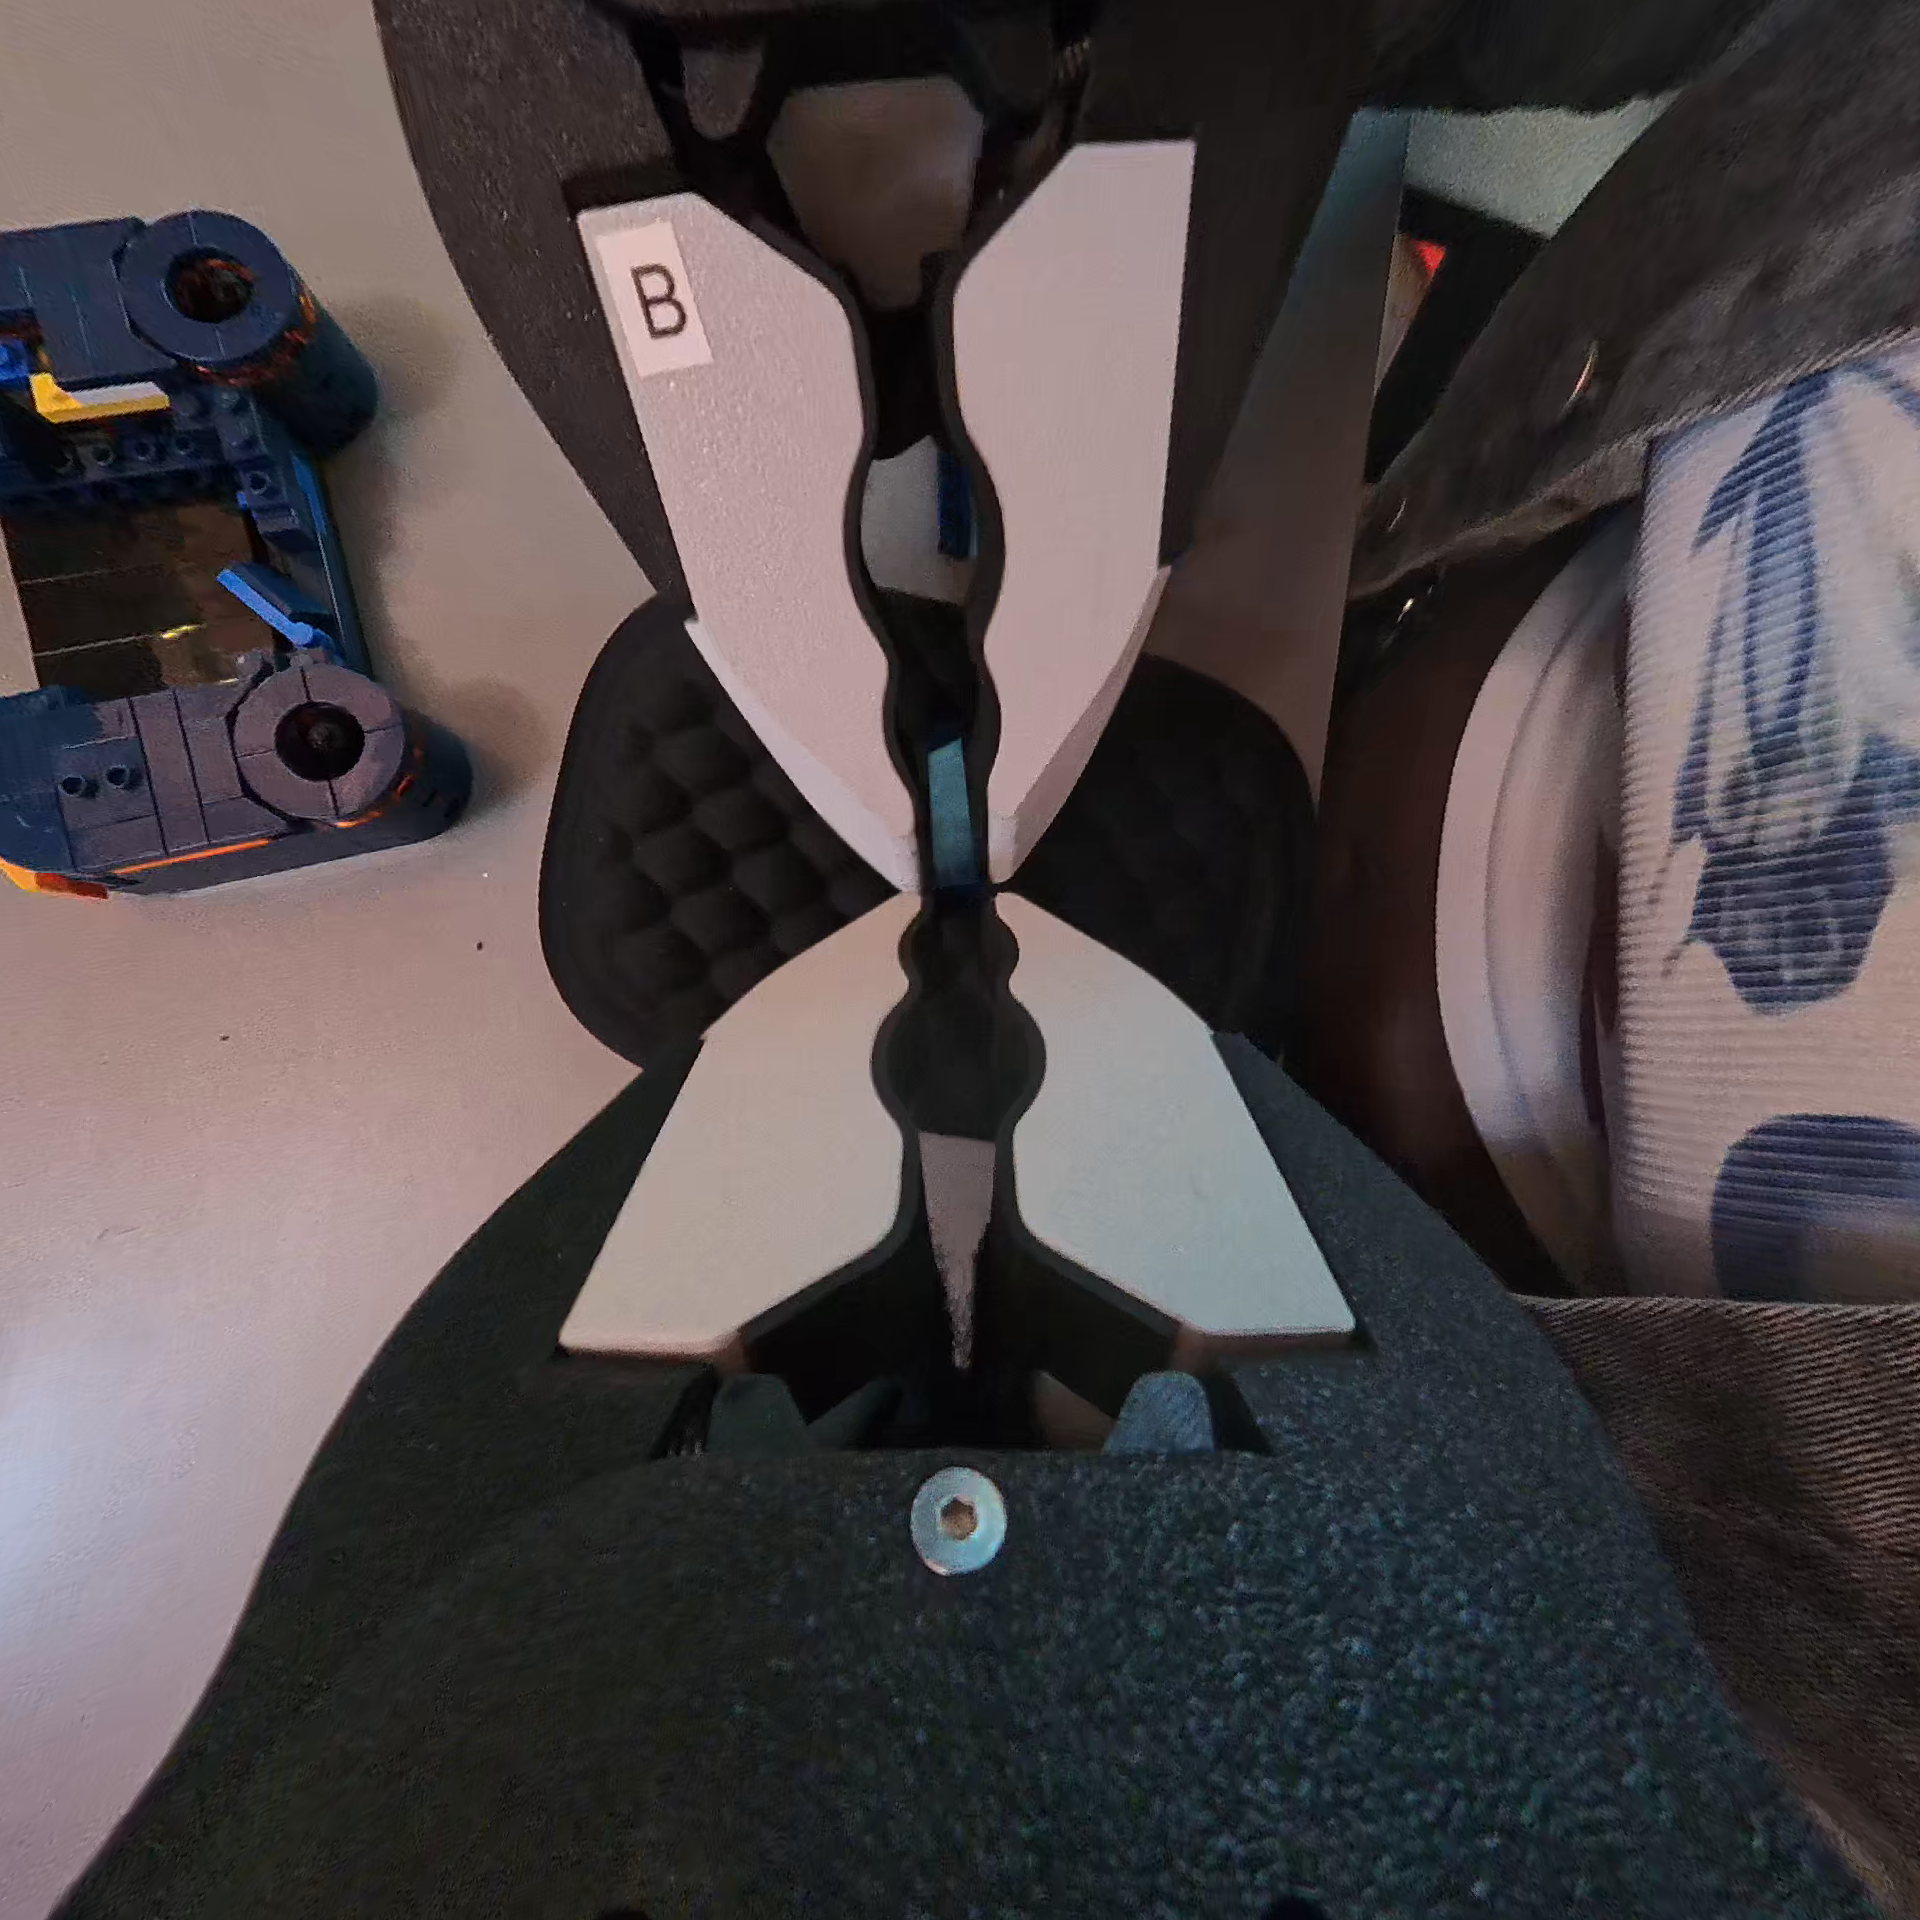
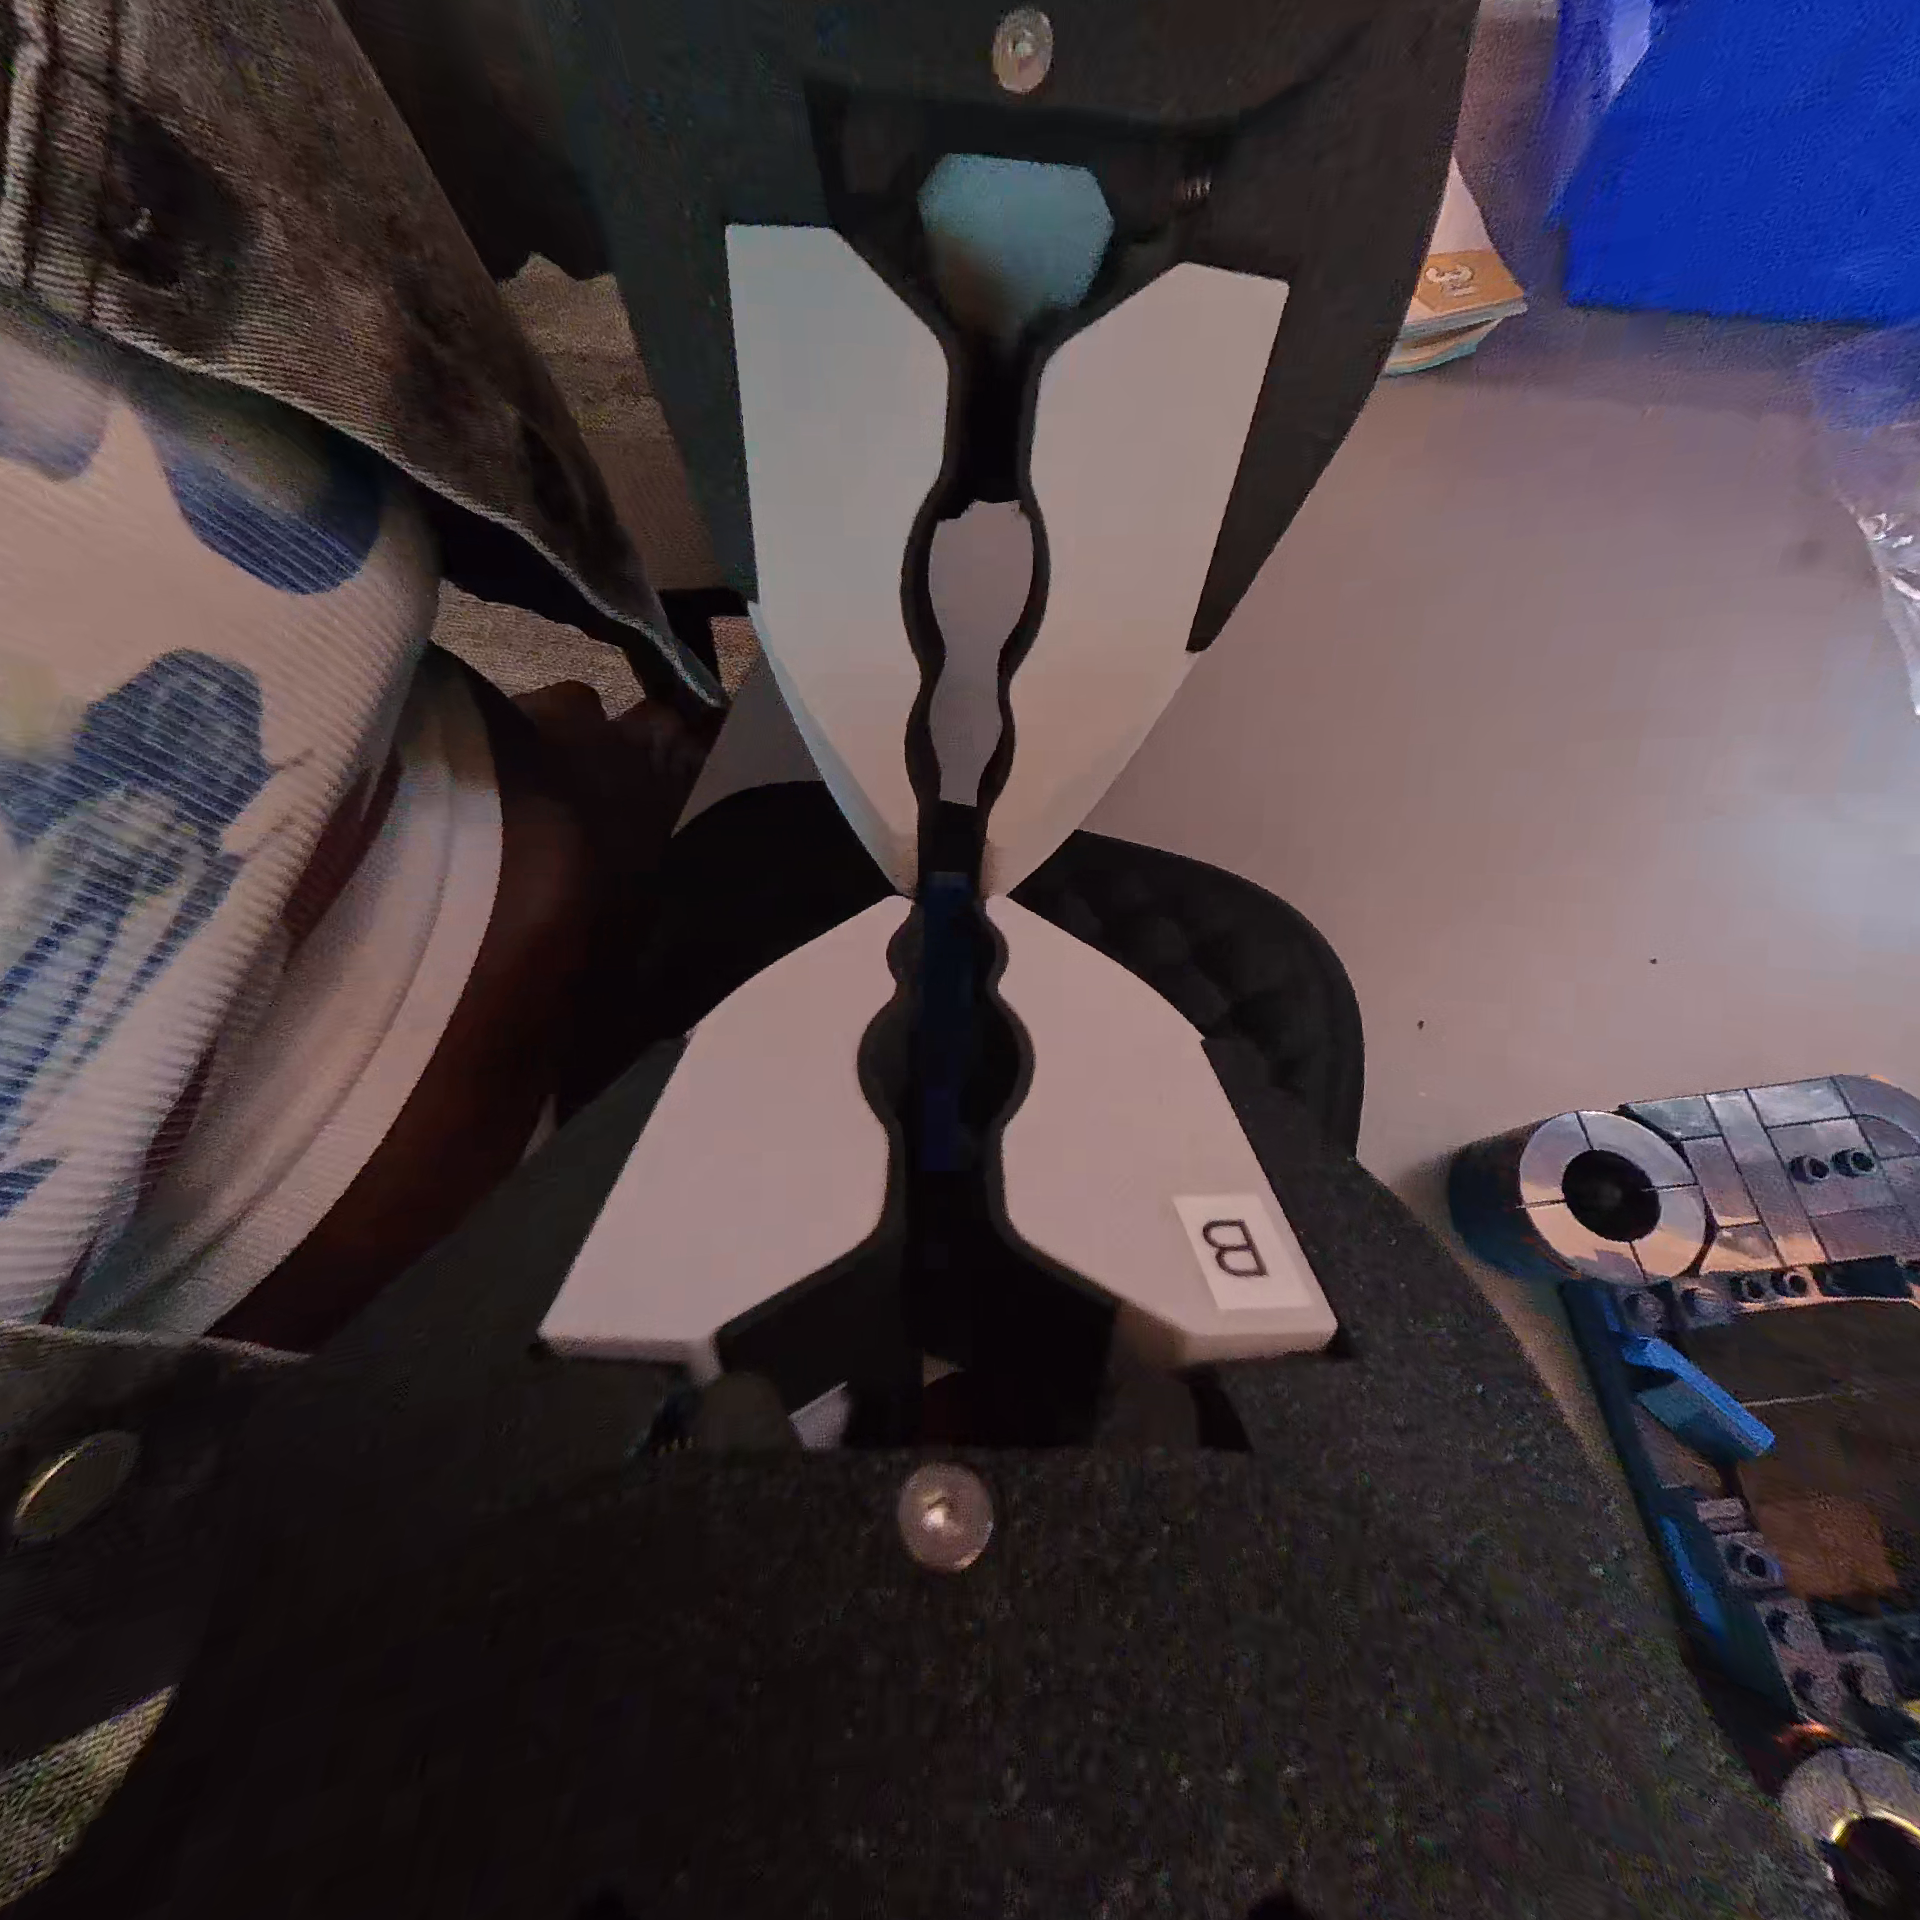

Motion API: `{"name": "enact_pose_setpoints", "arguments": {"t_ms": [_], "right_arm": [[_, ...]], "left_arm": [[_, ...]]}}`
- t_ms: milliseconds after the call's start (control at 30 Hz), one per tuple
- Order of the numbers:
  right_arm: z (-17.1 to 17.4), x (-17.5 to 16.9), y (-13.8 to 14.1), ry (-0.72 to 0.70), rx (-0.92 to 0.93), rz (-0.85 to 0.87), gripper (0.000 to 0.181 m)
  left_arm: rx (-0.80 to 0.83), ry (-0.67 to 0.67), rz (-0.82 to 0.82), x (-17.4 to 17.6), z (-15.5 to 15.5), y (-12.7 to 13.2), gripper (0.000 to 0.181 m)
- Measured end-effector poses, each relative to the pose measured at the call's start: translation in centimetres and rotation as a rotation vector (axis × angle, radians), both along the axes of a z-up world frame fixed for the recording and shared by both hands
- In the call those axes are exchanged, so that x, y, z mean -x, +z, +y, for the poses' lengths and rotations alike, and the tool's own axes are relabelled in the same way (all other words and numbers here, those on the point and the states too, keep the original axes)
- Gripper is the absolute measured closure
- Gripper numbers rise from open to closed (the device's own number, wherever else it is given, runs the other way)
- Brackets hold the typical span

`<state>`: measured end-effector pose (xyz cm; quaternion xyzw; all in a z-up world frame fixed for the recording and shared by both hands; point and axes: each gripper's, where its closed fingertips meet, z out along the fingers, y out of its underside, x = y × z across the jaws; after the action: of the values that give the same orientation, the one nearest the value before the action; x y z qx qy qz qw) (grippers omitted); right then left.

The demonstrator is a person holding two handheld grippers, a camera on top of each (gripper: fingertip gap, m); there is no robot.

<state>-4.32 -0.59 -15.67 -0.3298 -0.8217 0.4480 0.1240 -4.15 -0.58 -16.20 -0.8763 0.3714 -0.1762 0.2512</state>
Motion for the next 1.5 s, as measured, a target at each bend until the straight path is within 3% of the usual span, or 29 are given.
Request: {"name": "enact_pose_setpoints", "arguments": {"t_ms": [233,467,533,567,600,633,667,733,833,933,1033,1133,1233,1500], "right_arm": [[0.2,-0.4,-1.0,-0.117,-0.108,0.135,0.172],[0.8,-1.9,-1.0,-0.241,-0.028,0.297,0.174],[0.7,-2.0,0.4,-0.255,0.046,0.362,0.173],[1.3,-2.0,3.5,-0.301,0.202,0.464,0.174],[2.7,-2.1,5.4,-0.352,0.278,0.500,0.174],[4.1,-2.0,5.8,-0.397,0.235,0.513,0.173],[4.7,-2.1,6.2,-0.398,0.231,0.541,0.173],[5.2,-2.3,7.6,-0.393,0.425,0.554,0.173],[6.7,-2.7,9.7,-0.402,0.729,0.578,0.173],[7.8,-3.2,11.2,-0.395,0.890,0.619,0.174],[7.6,-2.9,10.8,-0.410,0.877,0.601,0.174],[6.4,-2.5,10.2,-0.402,0.870,0.559,0.174],[5.2,-2.1,9.2,-0.407,0.801,0.533,0.174],[3.2,-1.8,8.5,-0.364,0.730,0.493,0.174]], "left_arm": [[0.081,-0.072,0.134,-0.3,0.1,-1.1,0.175],[0.093,-0.091,0.112,-1.8,0.5,-1.6,0.175],[0.110,-0.065,0.194,-0.5,0.5,-2.4,0.181],[0.168,-0.063,0.283,0.8,-0.2,-3.9,0.181],[0.197,-0.058,0.247,0.7,-0.8,-4.8,0.181],[0.180,-0.038,0.190,0.5,-0.9,-4.4,0.181],[0.161,-0.016,0.134,0.5,-0.8,-3.5,0.181],[-0.023,0.028,-0.084,0.0,1.0,-0.1,0.180],[-0.176,0.223,-0.408,0.9,3.2,3.8,0.181],[-0.212,0.249,-0.428,0.7,3.2,2.5,0.181],[-0.307,0.251,-0.526,-0.7,3.9,3.3,0.179],[-0.511,0.268,-0.659,-1.3,4.9,7.0,0.149],[-0.645,0.243,-0.770,-1.7,4.5,10.1,0.160],[-0.590,0.207,-0.754,-2.3,3.8,9.2,0.167]]}}
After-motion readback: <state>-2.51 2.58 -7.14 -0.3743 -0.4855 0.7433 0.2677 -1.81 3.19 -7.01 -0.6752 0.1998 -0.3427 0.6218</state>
